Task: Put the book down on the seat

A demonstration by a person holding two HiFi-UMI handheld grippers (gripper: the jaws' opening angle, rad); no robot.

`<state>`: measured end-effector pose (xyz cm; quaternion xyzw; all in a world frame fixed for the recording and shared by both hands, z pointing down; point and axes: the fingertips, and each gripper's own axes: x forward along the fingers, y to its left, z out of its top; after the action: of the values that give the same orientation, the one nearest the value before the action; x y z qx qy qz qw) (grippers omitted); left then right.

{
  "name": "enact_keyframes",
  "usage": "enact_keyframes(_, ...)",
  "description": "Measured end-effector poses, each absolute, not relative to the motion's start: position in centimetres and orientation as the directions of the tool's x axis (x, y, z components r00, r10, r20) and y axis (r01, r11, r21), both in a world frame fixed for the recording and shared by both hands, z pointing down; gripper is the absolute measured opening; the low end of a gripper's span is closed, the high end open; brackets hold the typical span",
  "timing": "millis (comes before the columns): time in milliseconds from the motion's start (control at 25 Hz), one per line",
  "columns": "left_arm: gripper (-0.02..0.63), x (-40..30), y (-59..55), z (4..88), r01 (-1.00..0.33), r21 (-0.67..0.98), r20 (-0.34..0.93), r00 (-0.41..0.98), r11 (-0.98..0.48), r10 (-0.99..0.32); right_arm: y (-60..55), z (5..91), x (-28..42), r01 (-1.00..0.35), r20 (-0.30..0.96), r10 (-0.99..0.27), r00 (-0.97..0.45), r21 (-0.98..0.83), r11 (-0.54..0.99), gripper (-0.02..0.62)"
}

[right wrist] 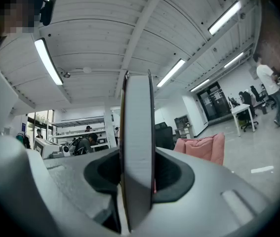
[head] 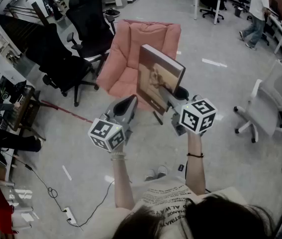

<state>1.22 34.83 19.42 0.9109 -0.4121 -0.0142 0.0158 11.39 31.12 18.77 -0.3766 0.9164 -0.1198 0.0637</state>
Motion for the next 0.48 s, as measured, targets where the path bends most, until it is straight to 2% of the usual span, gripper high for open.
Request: enact_keyframes(480, -0.002, 2.09, 33.97, 20.06, -0.747, 0.037, -0.004, 0.664, -0.664, -0.748, 30.41, 19.09, 11.80, -0.672, -0.035, -0.702, -0.712, -0.260, 0.694, 0.147)
